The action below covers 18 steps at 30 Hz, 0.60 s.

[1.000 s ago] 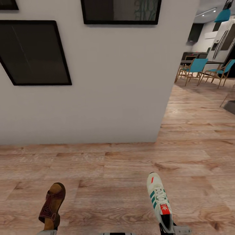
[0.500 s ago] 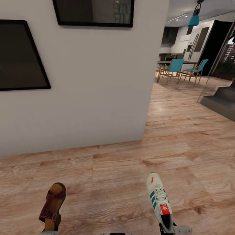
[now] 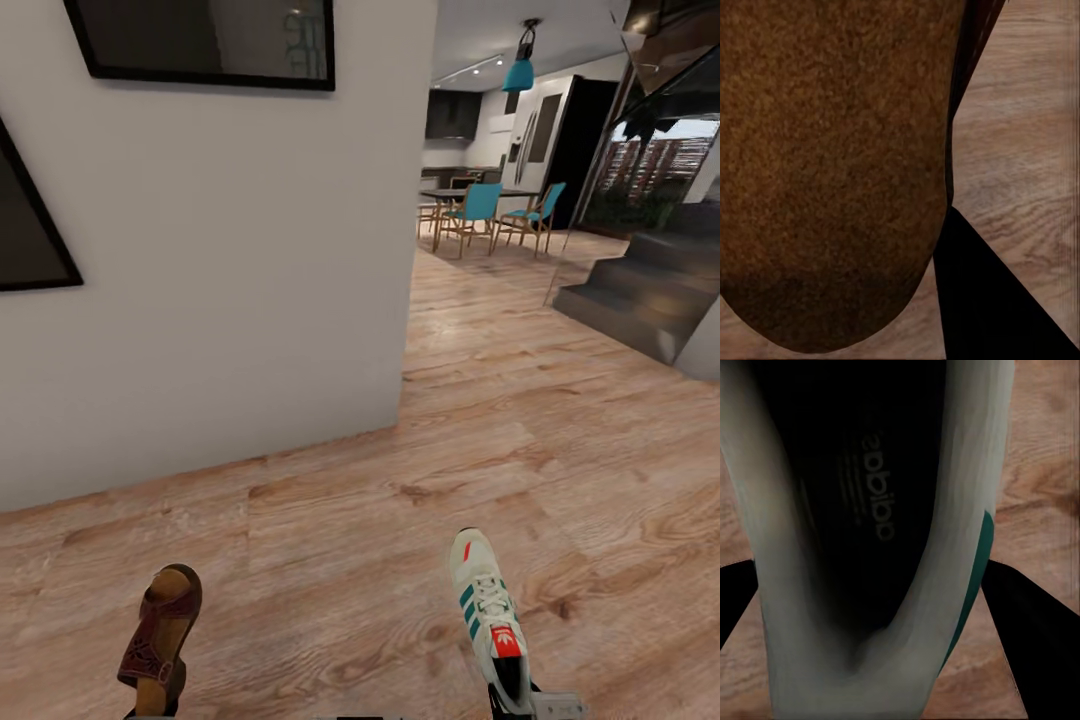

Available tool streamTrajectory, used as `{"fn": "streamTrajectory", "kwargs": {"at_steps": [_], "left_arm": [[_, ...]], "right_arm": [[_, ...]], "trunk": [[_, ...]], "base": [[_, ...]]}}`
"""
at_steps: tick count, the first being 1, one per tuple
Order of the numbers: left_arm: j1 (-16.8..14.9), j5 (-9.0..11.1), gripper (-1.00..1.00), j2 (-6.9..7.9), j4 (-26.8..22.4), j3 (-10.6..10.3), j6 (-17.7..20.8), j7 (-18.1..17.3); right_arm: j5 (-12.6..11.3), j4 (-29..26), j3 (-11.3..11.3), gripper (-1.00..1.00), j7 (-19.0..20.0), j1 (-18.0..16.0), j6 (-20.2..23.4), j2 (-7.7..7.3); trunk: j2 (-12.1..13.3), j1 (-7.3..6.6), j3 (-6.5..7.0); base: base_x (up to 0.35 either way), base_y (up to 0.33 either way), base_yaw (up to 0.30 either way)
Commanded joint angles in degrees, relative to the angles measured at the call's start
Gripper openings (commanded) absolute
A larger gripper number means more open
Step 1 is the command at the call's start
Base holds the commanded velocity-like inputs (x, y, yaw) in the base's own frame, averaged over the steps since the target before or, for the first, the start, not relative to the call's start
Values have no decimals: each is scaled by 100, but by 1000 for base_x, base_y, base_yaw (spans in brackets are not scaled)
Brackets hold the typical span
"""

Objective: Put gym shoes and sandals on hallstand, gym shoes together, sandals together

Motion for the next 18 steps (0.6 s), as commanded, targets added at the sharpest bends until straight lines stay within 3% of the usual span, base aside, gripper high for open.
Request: {"fn": "streamTrajectory", "kwargs": {"at_steps": [1,18], "left_arm": [[-4,-26,-100,-4,1,48,-10,-45],[-4,-52,-100,-7,8,51,8,-45]], "right_arm": [[-41,4,47,-100,-26,-5,-19,-8],[-41,-4,40,-100,-10,-5,-19,-16]], "trunk": [[-2,-1,0],[-2,-1,93]], "base": [[0,0,-286],[0,0,-268]]}}
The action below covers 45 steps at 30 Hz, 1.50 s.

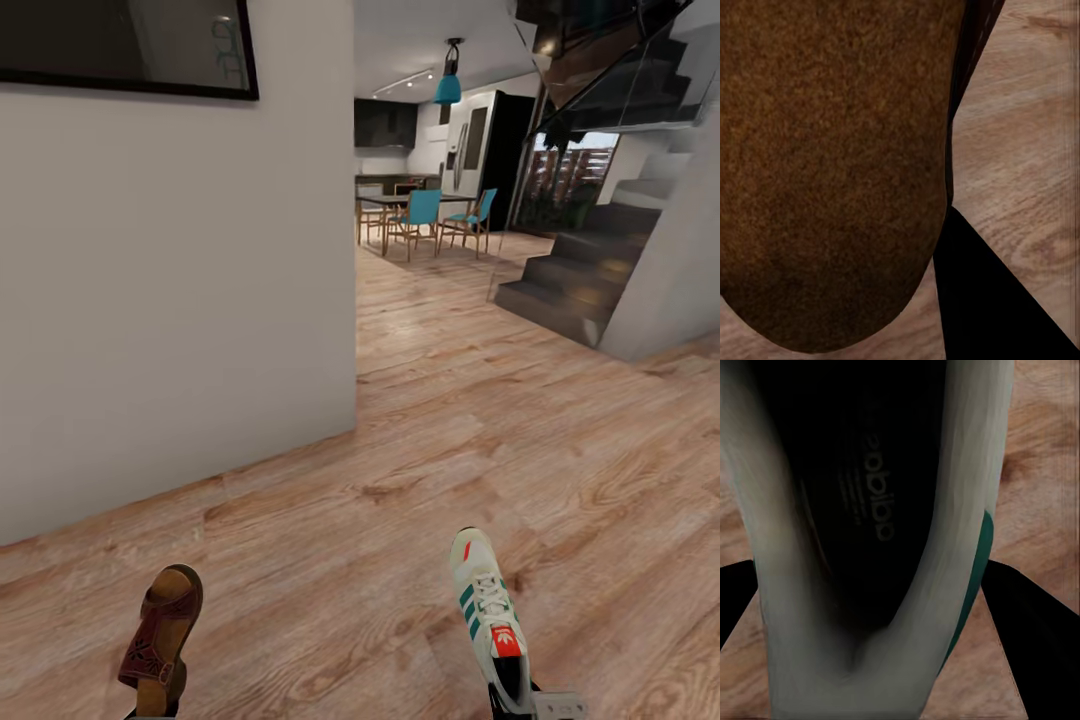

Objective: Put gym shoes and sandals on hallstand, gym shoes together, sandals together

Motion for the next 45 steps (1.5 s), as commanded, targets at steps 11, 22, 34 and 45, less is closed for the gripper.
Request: {"fn": "streamTrajectory", "kwargs": {"at_steps": [11,22,34,45], "left_arm": [[-4,-33,-100,-7,4,40,-19,-45],[-4,-33,-100,-5,1,41,-17,-45],[-4,-33,-100,-9,4,27,-28,-53],[-4,-33,-100,-8,4,33,-32,-53]], "right_arm": [[-42,5,46,-100,-28,-5,-19,-8],[-41,5,46,-100,-30,-5,-19,-8],[-49,-3,46,-100,-30,-5,-19,-8],[-50,-4,46,-100,-30,-5,-19,-8]], "trunk": [[-2,-1,59],[-2,-1,121],[-2,-1,187],[-2,-1,242]], "base": [[0,0,-262],[0,0,-262],[0,0,-264],[0,0,-267]]}}
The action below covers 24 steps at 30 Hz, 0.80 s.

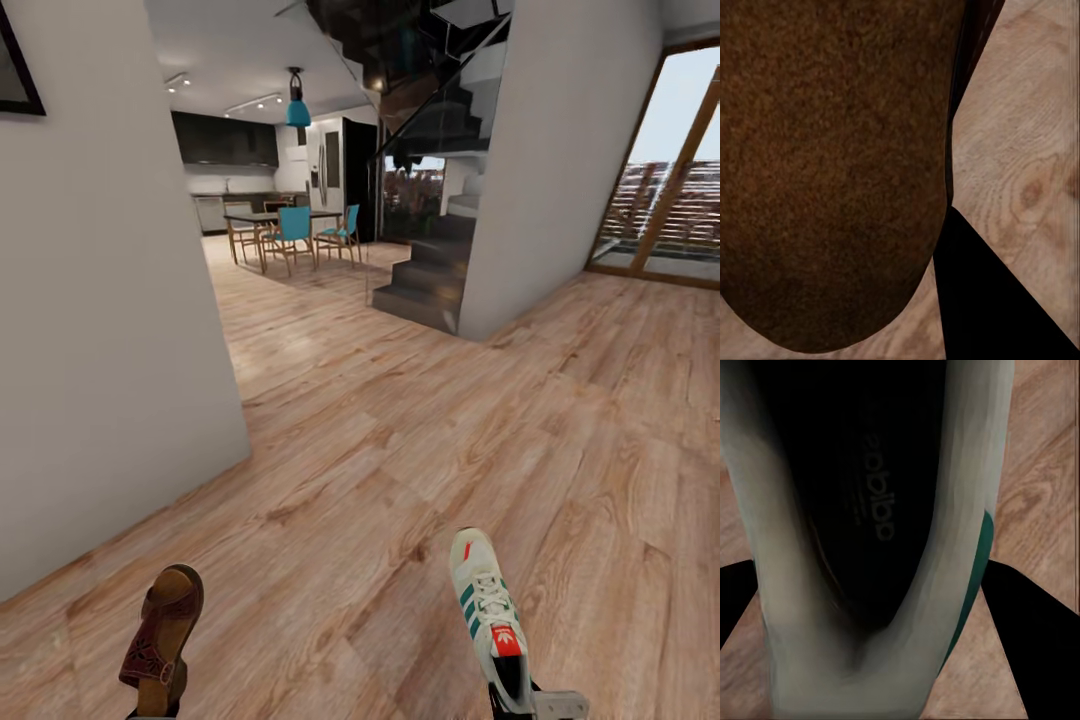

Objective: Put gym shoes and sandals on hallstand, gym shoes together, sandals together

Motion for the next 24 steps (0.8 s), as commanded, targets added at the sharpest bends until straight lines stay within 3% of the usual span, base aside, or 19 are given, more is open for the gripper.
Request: {"fn": "streamTrajectory", "kwargs": {"at_steps": [1,8,24], "left_arm": [[-4,-31,-100,-5,2,50,-10,-44],[-4,-25,-100,-1,-4,52,-1,-36],[-4,-16,-100,2,-7,61,4,-36]], "right_arm": [[-41,4,47,-100,-27,-5,-19,-8],[-41,4,47,-100,-27,-5,-19,-8],[-41,-4,47,-100,-32,-5,-19,-8]], "trunk": [[-2,-1,1],[-2,-1,36],[-2,-1,112]], "base": [[0,0,-268],[74,0,-268],[329,0,-271]]}}
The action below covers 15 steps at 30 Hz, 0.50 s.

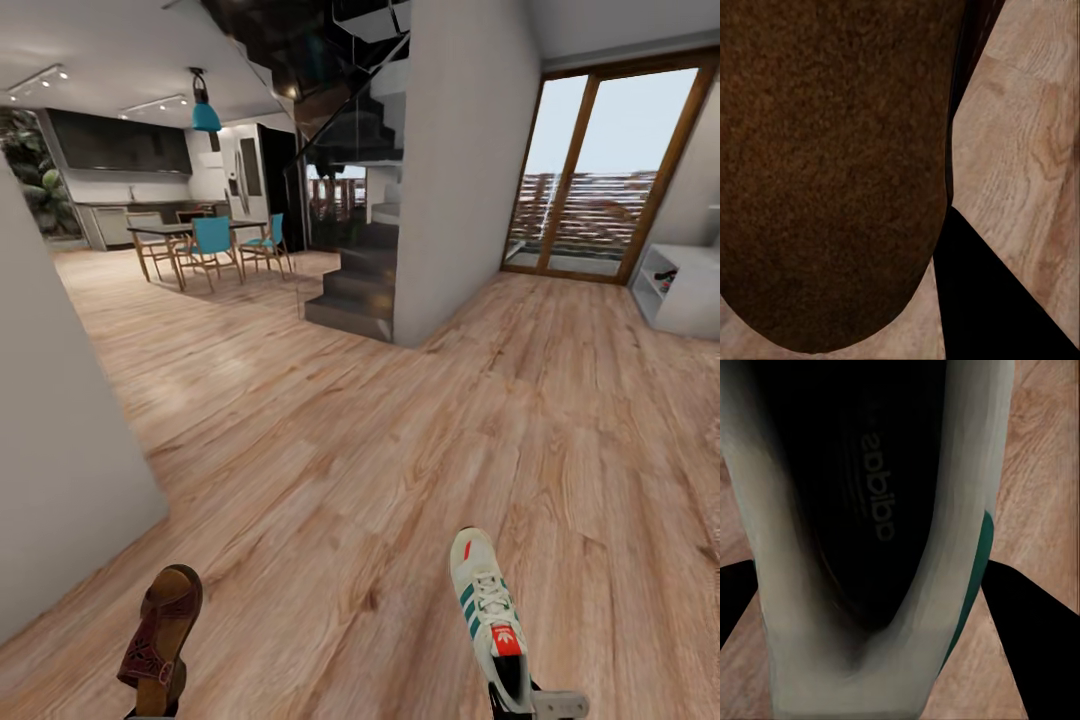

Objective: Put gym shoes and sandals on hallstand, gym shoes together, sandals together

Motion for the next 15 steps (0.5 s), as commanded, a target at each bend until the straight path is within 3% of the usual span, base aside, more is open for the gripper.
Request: {"fn": "streamTrajectory", "kwargs": {"at_steps": [1,15], "left_arm": [[-4,-25,-100,-4,1,50,-10,-45],[-4,-7,-100,-4,1,58,-12,-45]], "right_arm": [[-41,2,47,-100,-29,-5,-19,-8],[-41,-20,47,-100,-31,-5,-19,-8]], "trunk": [[-2,2,0],[-2,2,67]], "base": [[339,0,-271],[340,0,-271]]}}
